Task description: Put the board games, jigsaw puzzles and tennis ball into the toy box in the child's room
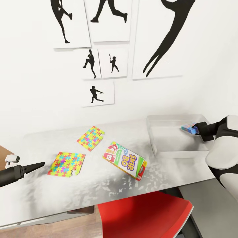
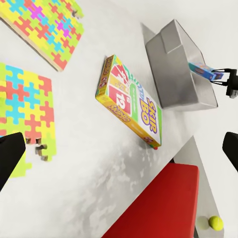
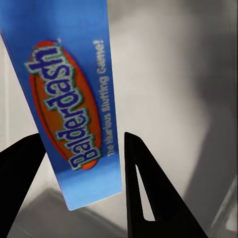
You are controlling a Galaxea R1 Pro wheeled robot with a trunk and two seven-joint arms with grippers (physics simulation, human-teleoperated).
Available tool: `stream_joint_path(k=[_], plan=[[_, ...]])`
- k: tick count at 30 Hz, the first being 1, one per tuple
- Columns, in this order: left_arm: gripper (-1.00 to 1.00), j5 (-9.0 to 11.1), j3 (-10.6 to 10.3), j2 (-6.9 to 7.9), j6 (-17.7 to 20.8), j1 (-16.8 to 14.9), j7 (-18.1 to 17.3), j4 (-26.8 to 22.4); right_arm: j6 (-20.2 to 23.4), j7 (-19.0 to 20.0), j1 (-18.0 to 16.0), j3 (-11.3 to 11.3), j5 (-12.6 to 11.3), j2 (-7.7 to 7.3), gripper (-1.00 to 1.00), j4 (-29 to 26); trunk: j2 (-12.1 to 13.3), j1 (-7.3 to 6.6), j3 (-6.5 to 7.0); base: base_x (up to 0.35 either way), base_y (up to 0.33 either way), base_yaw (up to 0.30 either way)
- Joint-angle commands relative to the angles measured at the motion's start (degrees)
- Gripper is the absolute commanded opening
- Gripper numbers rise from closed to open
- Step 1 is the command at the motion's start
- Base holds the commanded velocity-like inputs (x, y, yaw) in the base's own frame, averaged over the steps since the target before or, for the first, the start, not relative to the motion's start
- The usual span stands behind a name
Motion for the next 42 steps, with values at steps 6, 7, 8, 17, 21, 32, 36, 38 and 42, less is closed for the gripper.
stream_joint_path(k=[6,7,8,17,21,32,36,38,42], plan=[[1.0,-0.15,0.02,-0.02,0.6,-0.04,-0.28,0.0,-0.11,-1.65,-0.09,-0.08,-0.65,0.01,-1.0,0.02,-0.1,0.03,-0.1,0.0,0.0,0.0],[1.0,-0.13,0.02,-0.02,0.6,-0.04,-0.28,-0.02,-0.37,-1.97,-0.09,-0.08,-0.66,0.02,-1.0,0.03,-0.1,0.03,-0.1,0.0,0.0,0.0],[1.0,-0.14,0.02,-0.03,0.6,-0.04,-0.28,-0.01,-0.79,-2.2,-0.09,-0.08,-0.66,0.01,-1.0,0.03,-0.1,0.03,-0.1,0.0,0.0,0.0],[1.0,-0.13,-0.01,-0.03,0.6,-0.04,-0.28,-0.05,-1.69,-2.95,-0.17,-0.08,-0.73,-0.01,1.0,0.3,-0.1,0.03,-0.1,0.0,0.0,0.0],[1.0,-0.13,0.01,-0.02,0.6,-0.04,-0.28,-0.04,-1.73,-2.99,-0.18,-0.08,-0.75,-0.01,1.0,0.36,-0.1,0.03,-0.1,0.0,0.0,0.0],[1.0,-0.15,-0.05,-0.03,0.6,-0.04,-0.28,-0.01,-1.74,-3.08,-0.39,-0.08,-0.75,-0.01,1.0,0.39,-0.1,0.03,-0.1,0.0,0.0,0.0],[1.0,-0.15,-0.05,-0.03,0.6,-0.04,-0.28,-0.01,-1.74,-3.09,-0.42,-0.08,-0.75,0.01,1.0,0.39,-0.1,0.03,-0.1,0.0,0.0,0.0],[1.0,-0.16,-0.05,-0.03,0.6,-0.04,-0.28,0.0,-1.74,-3.09,-0.43,-0.08,-0.75,0.04,1.0,0.39,-0.1,0.03,-0.1,0.0,0.0,0.0],[1.0,-0.17,-0.06,-0.03,0.6,-0.04,-0.28,0.01,-1.71,-3.06,-0.44,-0.08,-0.75,0.17,1.0,0.39,-0.1,0.03,-0.1,0.0,0.0,0.0]])
